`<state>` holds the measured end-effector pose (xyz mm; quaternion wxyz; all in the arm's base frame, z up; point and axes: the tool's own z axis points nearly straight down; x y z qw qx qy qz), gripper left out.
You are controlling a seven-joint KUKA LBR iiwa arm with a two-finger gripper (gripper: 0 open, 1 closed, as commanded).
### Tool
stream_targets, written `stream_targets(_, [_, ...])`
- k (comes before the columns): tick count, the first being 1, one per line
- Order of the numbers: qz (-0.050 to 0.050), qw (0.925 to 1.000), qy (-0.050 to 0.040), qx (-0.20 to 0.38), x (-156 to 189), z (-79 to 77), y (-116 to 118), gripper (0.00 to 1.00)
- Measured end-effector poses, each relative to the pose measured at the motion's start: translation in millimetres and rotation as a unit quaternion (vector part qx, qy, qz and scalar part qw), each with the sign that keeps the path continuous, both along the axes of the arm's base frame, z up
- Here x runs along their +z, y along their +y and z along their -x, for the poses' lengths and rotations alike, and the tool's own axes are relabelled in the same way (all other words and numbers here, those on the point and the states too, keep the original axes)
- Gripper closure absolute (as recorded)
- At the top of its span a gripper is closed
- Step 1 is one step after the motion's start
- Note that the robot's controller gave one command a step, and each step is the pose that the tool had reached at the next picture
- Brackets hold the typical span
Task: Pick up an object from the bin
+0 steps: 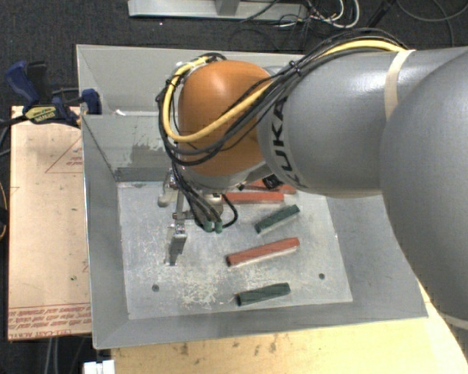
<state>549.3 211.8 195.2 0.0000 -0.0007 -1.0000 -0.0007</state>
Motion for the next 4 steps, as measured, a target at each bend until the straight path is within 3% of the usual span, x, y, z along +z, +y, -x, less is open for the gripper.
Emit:
stream_targets(1, [-0.001,0.9999,-0.0018,-0.013,-38,-7.4,-53,0.0])
stream_targets(2, [0.002,0.9987,0.0023,-0.05,-51,-8.3,-84,0.0])
stream_targets(3, [0.0,0.9994,-0.0009,-0.033,-28,-31.8,-103,0.0])
stream_targets(4, [0.0,0.9995,-0.0044,-0.03,-68,-20.2,-131,0.0])
